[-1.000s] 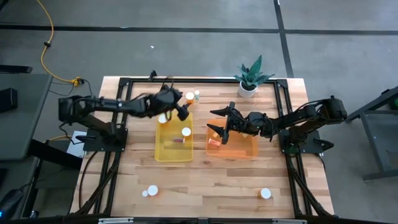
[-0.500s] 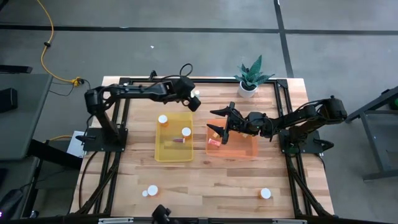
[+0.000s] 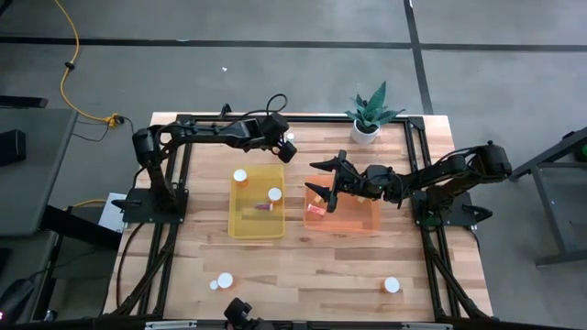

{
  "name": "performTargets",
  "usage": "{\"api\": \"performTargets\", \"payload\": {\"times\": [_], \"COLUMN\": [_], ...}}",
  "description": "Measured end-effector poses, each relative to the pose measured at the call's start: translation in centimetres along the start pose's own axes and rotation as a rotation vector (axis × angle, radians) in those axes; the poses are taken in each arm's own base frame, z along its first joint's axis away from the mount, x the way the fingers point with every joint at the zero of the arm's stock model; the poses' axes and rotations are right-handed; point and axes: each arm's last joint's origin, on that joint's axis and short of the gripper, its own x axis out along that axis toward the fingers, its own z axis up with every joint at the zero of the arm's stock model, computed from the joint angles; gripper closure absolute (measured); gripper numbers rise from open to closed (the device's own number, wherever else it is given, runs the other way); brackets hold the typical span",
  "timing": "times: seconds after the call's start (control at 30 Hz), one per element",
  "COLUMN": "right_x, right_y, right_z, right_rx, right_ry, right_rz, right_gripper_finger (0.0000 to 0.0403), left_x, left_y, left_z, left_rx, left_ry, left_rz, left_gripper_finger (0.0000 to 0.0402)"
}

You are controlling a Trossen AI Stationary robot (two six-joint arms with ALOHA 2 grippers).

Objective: Pick and place medicine bottles into bin by pill shape (circle, oval)
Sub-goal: Put the top large orange capsule bottle into the yellow bin

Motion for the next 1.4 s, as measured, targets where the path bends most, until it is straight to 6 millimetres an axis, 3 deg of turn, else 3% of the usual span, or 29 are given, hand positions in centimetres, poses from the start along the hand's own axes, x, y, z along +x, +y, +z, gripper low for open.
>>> {"api": "performTargets", "payload": {"times": [0.33,0.67,1.2,1.4], "right_x": [0.0,0.0,0.0,0.0], "right_y": [0.0,0.0,0.0,0.0], "right_z": [0.0,0.0,0.0,0.0], "right_rx": [0.024,0.023,0.022,0.022], "right_ry": [0.0,0.0,0.0,0.001], "right_rz": [-0.001,-0.001,0.0,0.0], "right_gripper_finger": [0.0111,0.0111,0.0111,0.0111], "left_x": [1.9,2.1,1.8,-0.3], "left_y": [0.6,0.5,0.6,1.0], "left_z": [-0.8,-0.7,-0.6,-0.1], "left_rx": [-0.031,-0.034,-0.033,-0.001], "left_ry": [0.072,0.052,0.05,0.049], "left_rz": [-0.003,0.0,0.002,-0.006], "left_gripper_finger": [0.0076,0.008,0.0208,0.0211]}}
